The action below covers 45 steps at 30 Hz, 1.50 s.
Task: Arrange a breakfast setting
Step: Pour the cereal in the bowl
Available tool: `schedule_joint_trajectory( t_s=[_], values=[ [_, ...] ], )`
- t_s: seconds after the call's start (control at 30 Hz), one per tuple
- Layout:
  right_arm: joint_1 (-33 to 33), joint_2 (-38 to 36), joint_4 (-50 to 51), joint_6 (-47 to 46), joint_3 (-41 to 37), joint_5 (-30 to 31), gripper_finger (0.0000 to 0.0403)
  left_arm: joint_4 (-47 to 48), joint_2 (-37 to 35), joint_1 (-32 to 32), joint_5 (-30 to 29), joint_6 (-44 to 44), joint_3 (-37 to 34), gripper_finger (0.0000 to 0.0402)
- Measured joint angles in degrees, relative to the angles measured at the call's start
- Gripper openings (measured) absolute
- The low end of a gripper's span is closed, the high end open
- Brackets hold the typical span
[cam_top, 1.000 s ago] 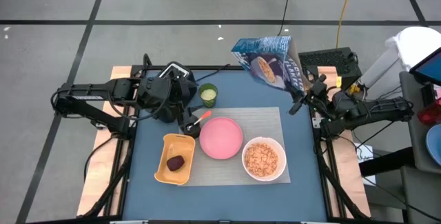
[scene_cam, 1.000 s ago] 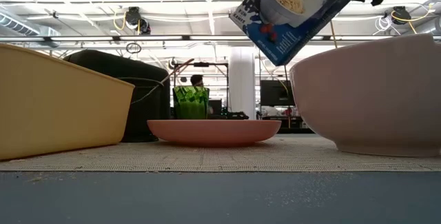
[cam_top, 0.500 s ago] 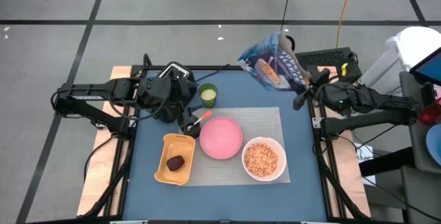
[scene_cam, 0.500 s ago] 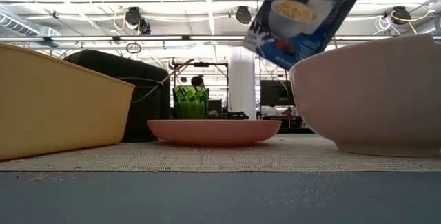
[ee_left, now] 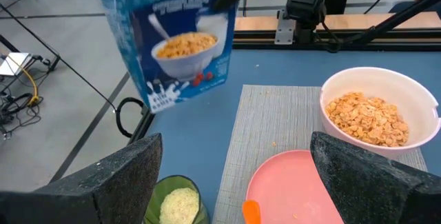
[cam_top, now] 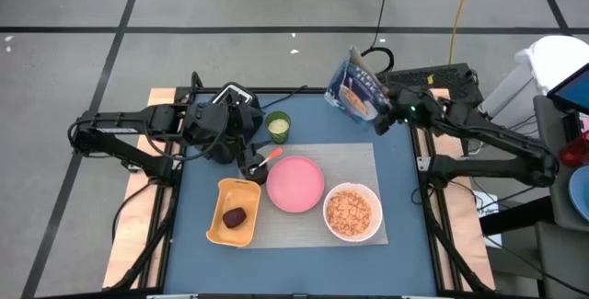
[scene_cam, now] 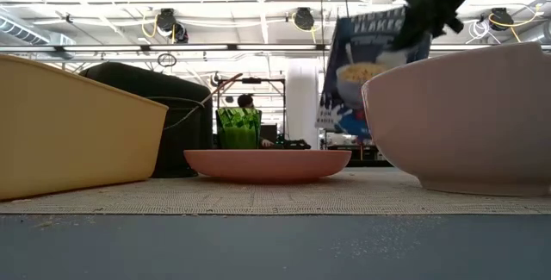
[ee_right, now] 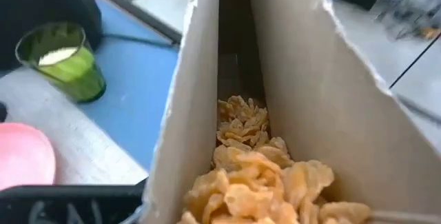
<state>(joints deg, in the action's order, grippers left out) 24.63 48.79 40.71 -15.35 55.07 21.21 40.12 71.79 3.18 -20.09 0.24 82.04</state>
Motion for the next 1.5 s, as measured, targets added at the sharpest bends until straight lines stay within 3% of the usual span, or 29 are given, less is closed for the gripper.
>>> schedule_joint_trajectory(
  t_s=[0.2, 0.63, 1.5],
  values=[
    [6.3, 4.0, 1.1, 1.5, 0.0, -6.4, 0.0132, 0.0, 0.0, 0.0, 0.0, -0.4, 0.0, 0.0372],
    [8.1, 8.6, 3.5, 1.5, 0.1, -6.4, 0.0132, 0.1, 0.0, 0.0, 0.0, -1.0, 0.0, 0.0372],
    [8.1, 8.4, 2.9, 1.5, -0.1, -6.4, 0.0141, 0.2, 0.0, 0.0, 0.0, -1.0, 0.0, 0.0372]
  ],
)
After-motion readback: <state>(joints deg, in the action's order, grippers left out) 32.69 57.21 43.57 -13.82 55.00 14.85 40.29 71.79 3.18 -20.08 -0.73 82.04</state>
